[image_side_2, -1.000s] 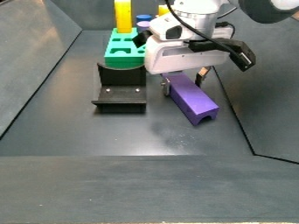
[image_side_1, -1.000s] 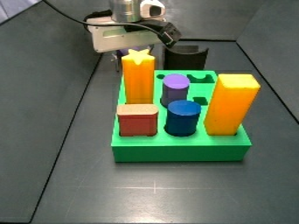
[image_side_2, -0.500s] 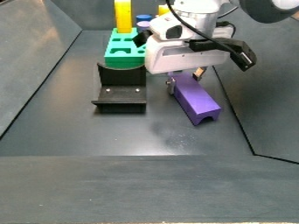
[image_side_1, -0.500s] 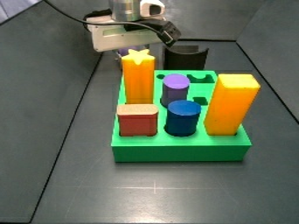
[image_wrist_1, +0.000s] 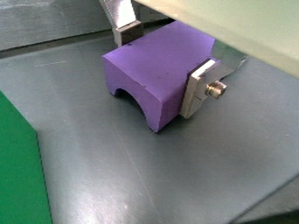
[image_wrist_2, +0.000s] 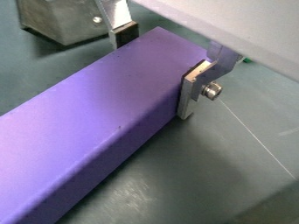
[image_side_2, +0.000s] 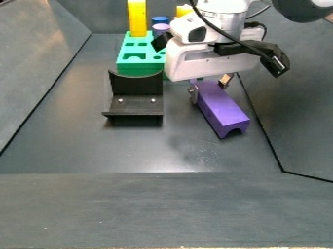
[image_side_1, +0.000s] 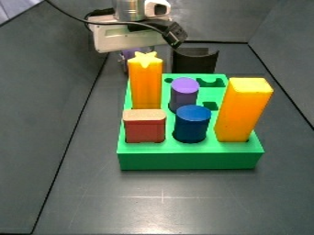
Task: Pick up the arch object. Move up. Place the arch object on the fixture. Regrasp the arch object. Rotate the arch object. Move to above the board. Insert the arch object.
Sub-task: Pick up the arch object, then move up, then place the arch object on the fixture.
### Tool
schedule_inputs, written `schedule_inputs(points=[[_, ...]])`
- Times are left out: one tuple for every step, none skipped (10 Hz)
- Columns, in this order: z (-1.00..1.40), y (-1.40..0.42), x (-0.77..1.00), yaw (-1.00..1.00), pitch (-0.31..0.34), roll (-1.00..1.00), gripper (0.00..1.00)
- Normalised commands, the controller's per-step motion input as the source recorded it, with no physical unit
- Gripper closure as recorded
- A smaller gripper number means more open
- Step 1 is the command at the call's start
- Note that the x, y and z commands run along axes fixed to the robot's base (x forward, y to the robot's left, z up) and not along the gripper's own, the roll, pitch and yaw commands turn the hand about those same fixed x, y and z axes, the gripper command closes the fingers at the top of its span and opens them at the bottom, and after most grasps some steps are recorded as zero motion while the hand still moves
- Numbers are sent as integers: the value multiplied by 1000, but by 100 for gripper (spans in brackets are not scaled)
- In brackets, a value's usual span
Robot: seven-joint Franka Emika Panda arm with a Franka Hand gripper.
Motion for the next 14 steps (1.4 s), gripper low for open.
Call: schedule_inputs(points=[[0,0,0,0,0,0,100],[0,0,0,0,0,0,100],[0,0,0,0,0,0,100],[833,0,0,0,0,0,100],[790,30,-72,38,38,4,100],[695,26,-72,32,57,9,100],[578,20,-40,19,66,16,100],[441,17,-23,8,74,26,100],[247,16,-19,-4,63,42,100],[1000,0,0,0,0,0,100],[1000,-2,8,-4,-18,9,100],[1000,0,-4,-5,5,14,100],[1000,6,-9,-10,21,26,100],[1000,9,-13,-14,26,36,100]])
